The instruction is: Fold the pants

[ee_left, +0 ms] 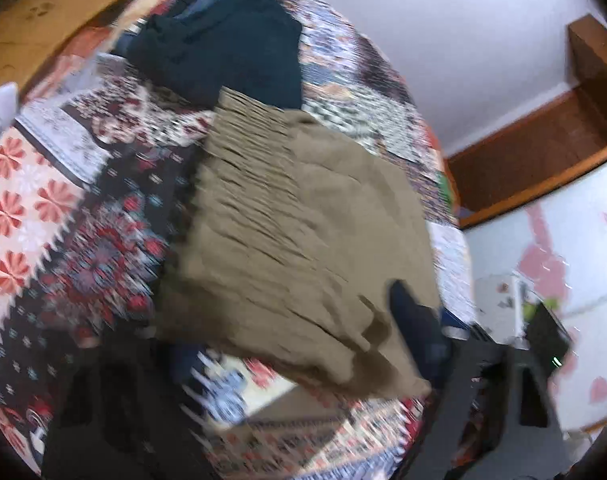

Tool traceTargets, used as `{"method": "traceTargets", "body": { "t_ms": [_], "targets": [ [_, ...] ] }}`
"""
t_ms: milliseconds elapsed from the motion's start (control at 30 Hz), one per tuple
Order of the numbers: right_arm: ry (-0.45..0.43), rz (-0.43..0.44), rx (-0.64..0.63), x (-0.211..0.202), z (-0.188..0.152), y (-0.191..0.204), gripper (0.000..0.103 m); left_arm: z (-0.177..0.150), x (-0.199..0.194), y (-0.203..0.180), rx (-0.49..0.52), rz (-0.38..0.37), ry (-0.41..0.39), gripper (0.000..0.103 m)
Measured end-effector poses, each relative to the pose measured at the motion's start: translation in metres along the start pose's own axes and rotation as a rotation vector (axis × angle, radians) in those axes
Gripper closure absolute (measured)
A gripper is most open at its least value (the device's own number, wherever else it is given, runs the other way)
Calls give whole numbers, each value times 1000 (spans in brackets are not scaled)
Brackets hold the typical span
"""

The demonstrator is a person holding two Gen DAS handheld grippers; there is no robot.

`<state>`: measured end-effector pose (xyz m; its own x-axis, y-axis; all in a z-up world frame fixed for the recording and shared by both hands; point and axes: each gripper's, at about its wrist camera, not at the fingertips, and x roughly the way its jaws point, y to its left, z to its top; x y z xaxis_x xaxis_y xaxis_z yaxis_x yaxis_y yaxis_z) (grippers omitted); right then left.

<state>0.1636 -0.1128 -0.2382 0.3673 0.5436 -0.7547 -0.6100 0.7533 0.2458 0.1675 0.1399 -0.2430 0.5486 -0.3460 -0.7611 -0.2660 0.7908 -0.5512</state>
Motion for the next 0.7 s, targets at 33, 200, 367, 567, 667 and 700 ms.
{"method": "traceTargets", "body": {
  "t_ms": [33,200,367,567,667,700],
  "targets": [
    [-1,2,3,0,0,0,21,3,2,-1,4,25,-4,47],
    [-12,4,32,-6,-2,-3,24,2,-12,-5,58,65,-64,64],
    [-26,-9,106,-20,-9,-18,24,-5,-43,-17,178,252,-189,67],
    [-18,-48,139,-34,-23,-32,24,-6,-82,-35,327,522,-387,68],
    [5,-50,139,-32,-29,-34,24,-2,-95,-55,411,576,-465,68],
    [8,-49,139,-31,-30,-34,24,-1,-97,-65,440,564,-478,69]
  ]
}}
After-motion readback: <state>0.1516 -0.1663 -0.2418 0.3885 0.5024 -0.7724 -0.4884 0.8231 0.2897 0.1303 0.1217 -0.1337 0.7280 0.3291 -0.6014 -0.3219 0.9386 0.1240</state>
